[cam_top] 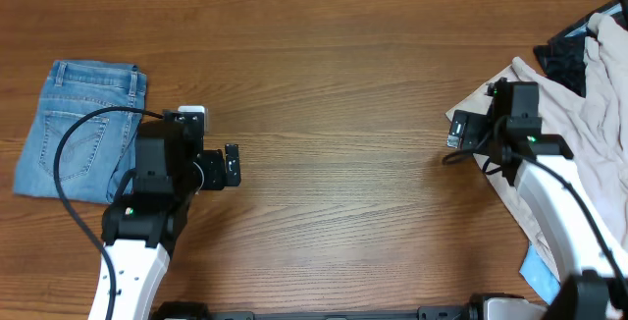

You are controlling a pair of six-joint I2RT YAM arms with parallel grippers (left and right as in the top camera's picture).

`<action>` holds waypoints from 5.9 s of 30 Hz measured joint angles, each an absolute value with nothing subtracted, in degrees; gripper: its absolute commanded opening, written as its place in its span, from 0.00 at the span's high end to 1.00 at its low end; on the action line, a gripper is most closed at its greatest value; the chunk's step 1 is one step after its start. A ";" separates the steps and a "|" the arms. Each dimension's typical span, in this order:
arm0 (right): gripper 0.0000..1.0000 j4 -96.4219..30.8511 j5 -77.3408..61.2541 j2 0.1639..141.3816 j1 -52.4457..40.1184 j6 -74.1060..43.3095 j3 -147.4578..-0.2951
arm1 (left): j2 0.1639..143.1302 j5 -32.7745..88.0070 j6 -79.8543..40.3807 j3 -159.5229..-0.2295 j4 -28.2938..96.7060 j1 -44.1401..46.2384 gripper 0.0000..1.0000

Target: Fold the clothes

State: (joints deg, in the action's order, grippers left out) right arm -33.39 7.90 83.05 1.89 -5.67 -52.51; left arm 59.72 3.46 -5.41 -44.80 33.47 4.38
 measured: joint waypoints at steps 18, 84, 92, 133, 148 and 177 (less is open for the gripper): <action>0.38 -24.05 17.19 101.49 1.89 -1.89 -53.69 | 62.52 3.92 -5.41 -44.84 33.45 4.40 0.00; 0.00 -68.42 14.46 88.55 -21.04 -13.58 -82.24 | 62.54 4.58 -16.01 -44.99 30.57 4.40 0.00; 0.00 -69.32 11.09 88.79 -21.15 -20.80 -71.11 | 62.54 5.02 -16.49 -44.99 30.41 4.40 0.00; 0.47 -38.50 -1.43 89.43 -35.73 -23.79 -62.15 | 62.54 5.41 -16.60 -45.06 25.47 4.40 0.00; 0.00 -43.94 8.23 89.38 -39.22 -22.44 -65.21 | 62.54 10.55 -17.10 -45.06 31.75 4.40 0.00; 0.00 -54.61 17.37 76.03 -23.66 -22.44 -65.23 | 95.11 19.62 -20.32 -45.84 18.87 14.66 0.46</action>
